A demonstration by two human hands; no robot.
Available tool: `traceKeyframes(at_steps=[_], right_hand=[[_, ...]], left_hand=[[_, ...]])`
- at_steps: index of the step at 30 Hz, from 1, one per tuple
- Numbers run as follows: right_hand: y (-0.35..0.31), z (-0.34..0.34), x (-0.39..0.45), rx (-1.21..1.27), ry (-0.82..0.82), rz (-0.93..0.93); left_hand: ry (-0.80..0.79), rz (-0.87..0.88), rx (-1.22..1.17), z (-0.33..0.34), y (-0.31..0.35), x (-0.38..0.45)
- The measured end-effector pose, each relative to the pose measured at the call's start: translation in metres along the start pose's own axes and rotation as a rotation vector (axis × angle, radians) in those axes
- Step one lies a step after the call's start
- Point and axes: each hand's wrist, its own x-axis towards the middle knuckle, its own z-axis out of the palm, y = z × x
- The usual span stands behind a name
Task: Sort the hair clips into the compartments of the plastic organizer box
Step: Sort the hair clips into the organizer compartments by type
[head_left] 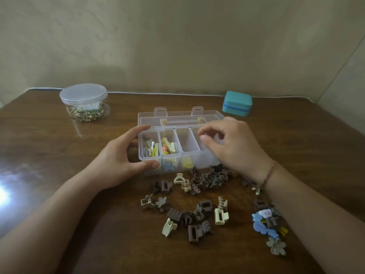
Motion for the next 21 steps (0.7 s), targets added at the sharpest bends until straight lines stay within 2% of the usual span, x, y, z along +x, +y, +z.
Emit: traceKeyframes(at_steps=[2,3,7,9,14,18,21], right_hand=[[-0.001,-0.018,-0.015,0.025,-0.024,-0.039],[-0.002,-0.026,-0.025,0.028,-0.086,-0.066],[-0.005,-0.044,-0.066,-0.12,-0.452,-0.166],[-0.002,-0.043,-0.079,-0.207,-0.569,-0.174],[0.008,-0.041,-0.088,-0.227,-0.57,-0.164],[0.023,-0.063,-0.093,-0.167,-0.542,-0.056],[0.039,-0.077,-0.104,-0.132,-0.591,-0.019]], left_hand=[[-0.006,0.0,-0.008,0.0,-0.001,0.0],[-0.006,0.001,-0.011,0.0,-0.001,0.0],[0.0,0.008,-0.015,0.001,-0.001,0.0],[0.0,0.012,-0.011,0.001,-0.001,0.0],[-0.005,0.014,-0.018,0.001,0.0,-0.001],[-0.009,0.014,-0.025,0.001,-0.001,-0.001],[-0.014,0.006,-0.011,0.0,-0.002,-0.001]])
